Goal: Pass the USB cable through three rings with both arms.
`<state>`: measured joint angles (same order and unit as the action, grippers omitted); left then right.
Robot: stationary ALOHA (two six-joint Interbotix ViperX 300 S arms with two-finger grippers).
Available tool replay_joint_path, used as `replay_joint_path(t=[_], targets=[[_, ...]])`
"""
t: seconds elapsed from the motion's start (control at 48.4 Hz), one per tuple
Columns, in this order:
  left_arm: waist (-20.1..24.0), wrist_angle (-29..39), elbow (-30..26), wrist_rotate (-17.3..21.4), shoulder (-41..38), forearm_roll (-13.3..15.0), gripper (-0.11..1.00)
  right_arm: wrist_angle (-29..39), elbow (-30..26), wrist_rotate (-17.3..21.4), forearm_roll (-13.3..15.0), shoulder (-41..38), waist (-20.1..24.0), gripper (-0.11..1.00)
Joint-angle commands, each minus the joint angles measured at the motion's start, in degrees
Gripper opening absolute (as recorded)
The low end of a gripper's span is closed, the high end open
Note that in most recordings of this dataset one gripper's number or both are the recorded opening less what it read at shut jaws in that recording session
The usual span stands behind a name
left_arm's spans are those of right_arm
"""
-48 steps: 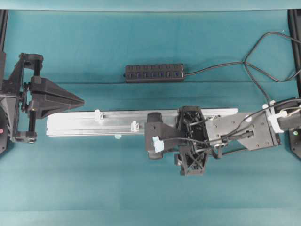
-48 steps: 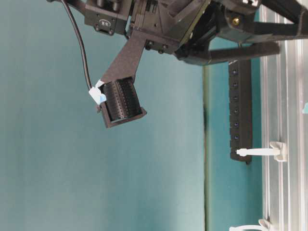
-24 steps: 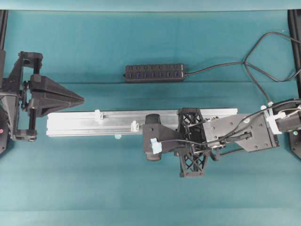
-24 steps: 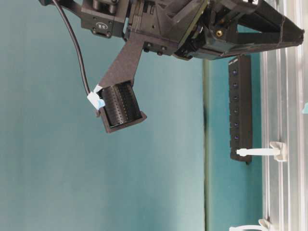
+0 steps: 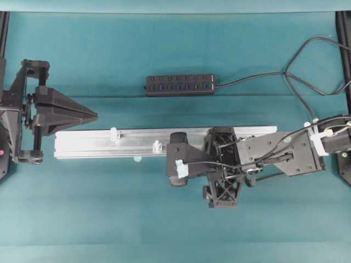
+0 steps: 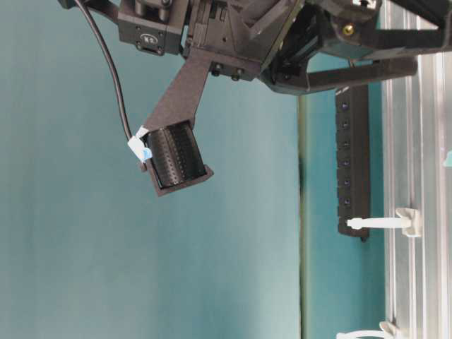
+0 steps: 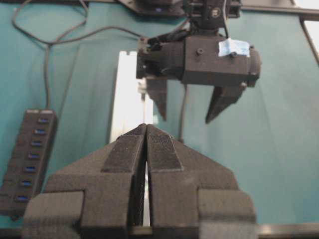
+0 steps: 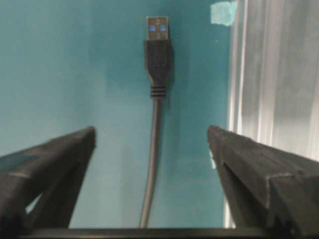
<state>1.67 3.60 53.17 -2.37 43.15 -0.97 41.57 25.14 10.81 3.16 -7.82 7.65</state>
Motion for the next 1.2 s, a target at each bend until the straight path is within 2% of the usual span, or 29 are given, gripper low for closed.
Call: replay_joint_path(t=[0.0, 0.041, 0.269, 0.682, 1.178], targets=[[0.09, -0.62, -1.32, -0.18, 0.09, -0.09, 0.02, -0.18, -0.44, 0.88, -0.09, 0.62, -0.26, 0.82], [0.09, -0.62, -1.23, -0.18, 0.09, -0.09, 0.02, -0.09, -0.35, 1.14, -0.09, 0.53, -0.26, 0.88], [0.09, -0.62, -1.32, 0.00, 0.26, -0.09, 0.02, -0.26, 0.26, 4.75, -0.09, -0.18, -0.35, 0.85], [0.09, -0.62, -1.49, 0.00, -0.26, -0.09, 0.02, -4.57, 2.64, 4.31, 0.44, -2.11, -0.26, 0.85], [0.18, -0.62, -1.58, -0.09, -1.05, -0.09, 0.02, -5.10, 2.72, 2.20, 1.49, -4.04, -0.26, 0.85]])
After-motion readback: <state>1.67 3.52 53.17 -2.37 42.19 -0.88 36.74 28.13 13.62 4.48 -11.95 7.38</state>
